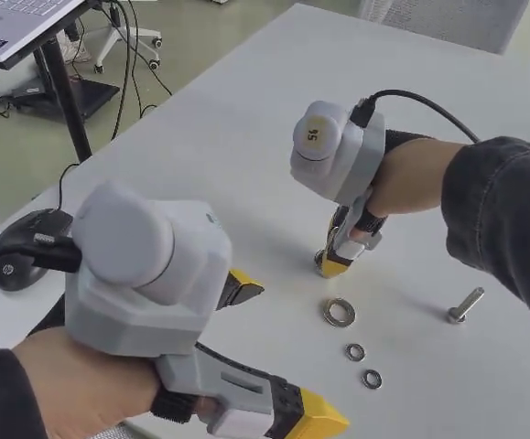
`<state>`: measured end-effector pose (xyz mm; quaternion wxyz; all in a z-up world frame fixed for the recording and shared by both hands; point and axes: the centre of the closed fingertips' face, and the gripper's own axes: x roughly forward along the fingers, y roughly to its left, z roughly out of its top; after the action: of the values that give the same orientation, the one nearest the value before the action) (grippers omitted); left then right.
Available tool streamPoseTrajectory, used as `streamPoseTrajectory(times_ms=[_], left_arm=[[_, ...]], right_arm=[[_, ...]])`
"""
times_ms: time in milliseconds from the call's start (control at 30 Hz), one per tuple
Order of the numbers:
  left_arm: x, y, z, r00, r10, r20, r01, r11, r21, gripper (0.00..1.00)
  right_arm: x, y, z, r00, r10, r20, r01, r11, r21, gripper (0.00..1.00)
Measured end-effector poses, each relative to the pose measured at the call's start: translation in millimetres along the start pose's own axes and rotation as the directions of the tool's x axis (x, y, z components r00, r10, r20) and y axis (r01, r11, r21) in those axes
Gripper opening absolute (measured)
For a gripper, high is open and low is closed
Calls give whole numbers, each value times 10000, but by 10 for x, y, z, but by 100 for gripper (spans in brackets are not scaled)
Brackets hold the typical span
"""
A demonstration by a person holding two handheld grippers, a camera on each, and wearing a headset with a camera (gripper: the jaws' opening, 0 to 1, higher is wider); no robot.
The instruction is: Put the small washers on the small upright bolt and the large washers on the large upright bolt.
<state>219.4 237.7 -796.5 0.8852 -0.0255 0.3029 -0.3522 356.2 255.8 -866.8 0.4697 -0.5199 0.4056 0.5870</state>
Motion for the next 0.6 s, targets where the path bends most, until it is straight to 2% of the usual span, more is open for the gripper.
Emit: streamPoseTrajectory(times_ms=[367,600], left_arm=[[7,4,-6,10000,34,-22,-34,10000,9,86],[9,8,1,10000,58,-12,-58,10000,1,86]], right_arm=[[14,-50,-5,9999,54,135,-55,9999,97,24],[17,-43,9,9996,110,261,-114,9999,127,30]])
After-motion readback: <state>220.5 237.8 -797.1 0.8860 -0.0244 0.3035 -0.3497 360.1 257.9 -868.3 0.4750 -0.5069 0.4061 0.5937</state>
